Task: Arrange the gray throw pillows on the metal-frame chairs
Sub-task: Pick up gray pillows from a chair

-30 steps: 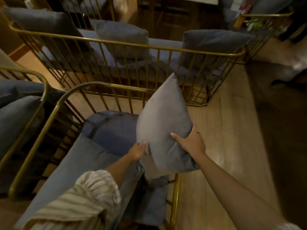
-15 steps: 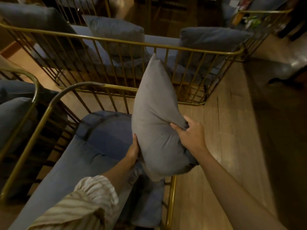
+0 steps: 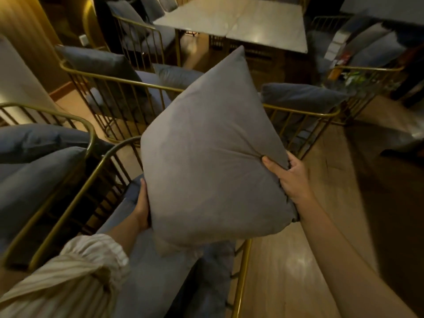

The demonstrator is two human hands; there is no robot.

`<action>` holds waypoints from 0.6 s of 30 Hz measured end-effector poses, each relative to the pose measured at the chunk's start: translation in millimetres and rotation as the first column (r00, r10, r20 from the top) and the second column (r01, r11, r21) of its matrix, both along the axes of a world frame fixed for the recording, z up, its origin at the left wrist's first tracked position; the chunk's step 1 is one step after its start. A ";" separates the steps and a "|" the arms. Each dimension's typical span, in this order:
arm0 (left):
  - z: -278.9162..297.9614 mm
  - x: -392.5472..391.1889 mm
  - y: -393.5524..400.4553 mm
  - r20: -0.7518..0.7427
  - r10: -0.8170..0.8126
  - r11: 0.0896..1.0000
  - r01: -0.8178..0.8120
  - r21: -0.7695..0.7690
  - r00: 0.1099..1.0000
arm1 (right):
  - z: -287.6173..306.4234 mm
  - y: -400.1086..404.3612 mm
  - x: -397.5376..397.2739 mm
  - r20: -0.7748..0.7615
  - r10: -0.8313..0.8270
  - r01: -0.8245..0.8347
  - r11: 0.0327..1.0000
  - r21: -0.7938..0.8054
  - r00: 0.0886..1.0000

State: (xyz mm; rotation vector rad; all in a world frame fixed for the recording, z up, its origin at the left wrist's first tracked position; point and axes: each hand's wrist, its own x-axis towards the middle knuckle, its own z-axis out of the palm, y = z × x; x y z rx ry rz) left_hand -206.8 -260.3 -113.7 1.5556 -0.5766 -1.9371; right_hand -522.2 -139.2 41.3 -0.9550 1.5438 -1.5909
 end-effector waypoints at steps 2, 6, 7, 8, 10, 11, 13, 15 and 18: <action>13.8 18.9 3.6 0.033 0.005 1.000 -0.005 -0.002 0.999 | -8.6 -4.5 10.8 0.000 0.015 -0.015 1.000 0.024 1.000; 40.1 67.7 16.8 0.090 0.084 0.995 -0.079 -0.060 0.992 | -24.3 -16.9 41.9 0.021 0.069 -0.070 0.993 0.096 0.997; 28.0 89.1 11.4 0.099 0.135 0.989 -0.128 -0.079 0.986 | -29.2 -21.3 50.7 0.041 0.090 -0.094 0.988 0.120 0.995; 27.7 105.5 10.1 0.147 0.178 0.982 -0.167 -0.085 0.973 | -31.4 -25.3 61.7 0.060 0.102 -0.111 0.982 0.151 0.993; 36.3 136.0 7.7 0.204 0.256 0.965 -0.238 -0.110 0.945 | -36.1 -34.4 85.9 0.063 0.141 -0.151 0.969 0.195 0.988; 48.0 146.4 9.0 0.228 0.281 0.956 -0.251 -0.150 0.932 | -39.9 -38.7 96.1 0.068 0.160 -0.171 0.961 0.216 0.985; 58.4 174.3 5.9 0.286 0.322 0.941 -0.270 -0.205 0.903 | -41.5 -49.9 126.0 0.100 0.217 -0.235 0.939 0.250 0.971; 65.7 211.6 -0.6 0.346 0.330 0.938 -0.263 -0.228 0.878 | -41.0 -62.2 162.3 0.150 0.271 -0.304 0.907 0.292 0.951; 76.6 274.6 -18.1 0.371 0.345 0.927 -0.252 -0.277 0.862 | -49.8 -89.3 218.9 0.144 0.330 -0.360 0.867 0.344 0.933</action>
